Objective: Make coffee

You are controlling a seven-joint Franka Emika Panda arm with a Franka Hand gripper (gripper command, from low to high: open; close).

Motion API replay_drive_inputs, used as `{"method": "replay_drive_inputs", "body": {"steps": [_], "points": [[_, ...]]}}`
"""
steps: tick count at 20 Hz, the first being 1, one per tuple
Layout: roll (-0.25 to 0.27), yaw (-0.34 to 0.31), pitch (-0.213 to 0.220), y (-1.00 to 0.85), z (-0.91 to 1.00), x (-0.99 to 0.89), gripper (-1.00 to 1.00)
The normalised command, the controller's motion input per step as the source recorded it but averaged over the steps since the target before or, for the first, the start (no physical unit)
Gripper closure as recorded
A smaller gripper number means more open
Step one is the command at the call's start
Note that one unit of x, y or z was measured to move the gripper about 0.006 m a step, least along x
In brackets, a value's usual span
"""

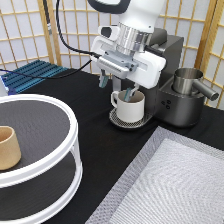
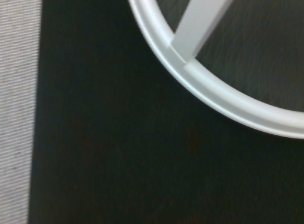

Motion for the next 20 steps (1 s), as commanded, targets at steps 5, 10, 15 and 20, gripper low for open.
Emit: {"method": "replay_drive_inputs", "body": {"steps": [5, 10, 15, 20], "points": [[0.118, 0.118, -0.064, -0.69, 1.0, 0.0, -1.0], [0.156, 0.126, -0.031, -0.47, 0.65, -0.11, -1.0], [0.072, 0.265, -0.144, 0.18, 0.33, -0.24, -1.0], [0.071, 0.279, -0.069, 0.15, 0.59, -0.12, -1.0]]}}
